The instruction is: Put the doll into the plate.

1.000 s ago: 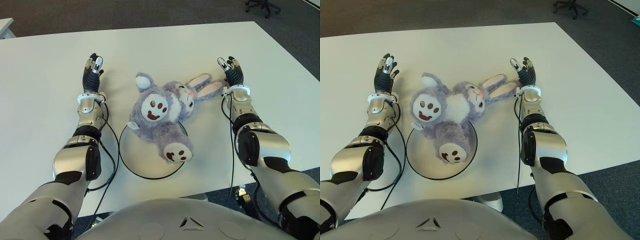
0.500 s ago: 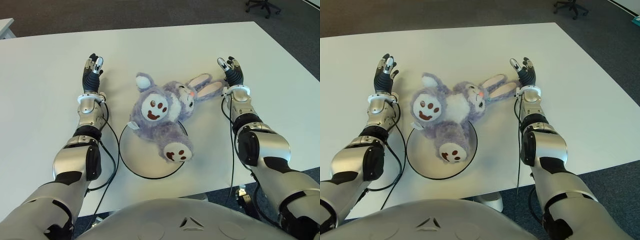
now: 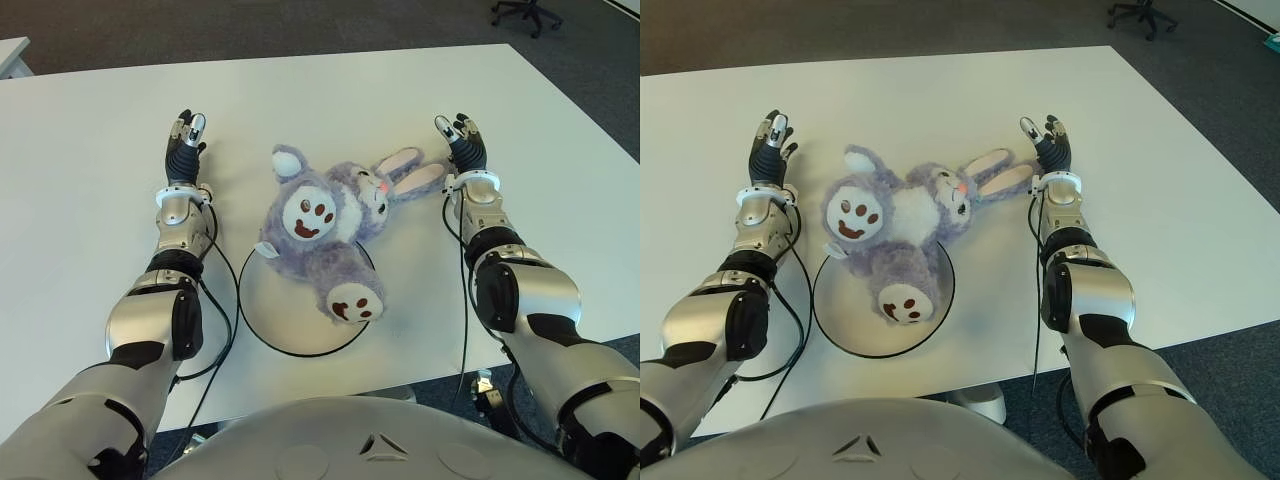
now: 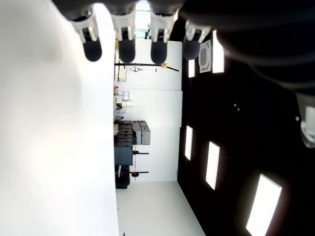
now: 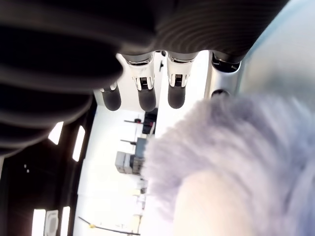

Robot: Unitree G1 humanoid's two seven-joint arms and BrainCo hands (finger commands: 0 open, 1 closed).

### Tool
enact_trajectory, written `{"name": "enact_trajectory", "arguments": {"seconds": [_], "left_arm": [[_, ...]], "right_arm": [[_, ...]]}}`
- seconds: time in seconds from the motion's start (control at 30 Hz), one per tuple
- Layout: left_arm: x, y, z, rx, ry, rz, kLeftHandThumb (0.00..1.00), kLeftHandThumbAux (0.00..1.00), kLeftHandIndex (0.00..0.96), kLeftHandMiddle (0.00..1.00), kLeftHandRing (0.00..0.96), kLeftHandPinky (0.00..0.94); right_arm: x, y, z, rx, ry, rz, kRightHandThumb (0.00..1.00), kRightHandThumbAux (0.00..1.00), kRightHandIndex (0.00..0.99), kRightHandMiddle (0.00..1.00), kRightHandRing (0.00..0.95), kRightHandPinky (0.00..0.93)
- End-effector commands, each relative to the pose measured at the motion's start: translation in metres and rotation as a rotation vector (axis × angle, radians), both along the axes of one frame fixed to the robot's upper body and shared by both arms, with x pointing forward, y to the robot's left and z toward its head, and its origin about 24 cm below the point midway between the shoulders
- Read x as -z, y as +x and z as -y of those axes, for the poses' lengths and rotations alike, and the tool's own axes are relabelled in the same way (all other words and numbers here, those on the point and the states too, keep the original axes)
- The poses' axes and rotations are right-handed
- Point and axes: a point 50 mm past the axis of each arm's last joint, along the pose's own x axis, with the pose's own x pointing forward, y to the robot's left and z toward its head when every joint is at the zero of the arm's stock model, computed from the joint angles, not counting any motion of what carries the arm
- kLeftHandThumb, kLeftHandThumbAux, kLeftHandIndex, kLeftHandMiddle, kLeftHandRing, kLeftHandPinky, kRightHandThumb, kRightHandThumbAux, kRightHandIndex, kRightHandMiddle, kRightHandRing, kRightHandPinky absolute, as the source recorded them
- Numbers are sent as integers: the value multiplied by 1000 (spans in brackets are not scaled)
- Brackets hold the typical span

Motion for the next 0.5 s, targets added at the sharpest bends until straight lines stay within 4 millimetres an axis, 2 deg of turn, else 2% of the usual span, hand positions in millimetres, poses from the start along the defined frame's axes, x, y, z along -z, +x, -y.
{"name": "enact_trajectory", "arguments": {"seconds": [0.03, 0.5], "left_arm": [[45, -24, 4, -10, -27, -204, 0, 367, 0, 84, 52, 0], [46, -25, 3, -8, -20, -225, 0, 412, 0, 98, 64, 0]], "right_arm": [[40, -18, -2, 4, 32, -160, 0, 446, 0, 0, 0, 0], [39, -18, -2, 6, 31, -159, 0, 458, 0, 0, 0, 0]]}}
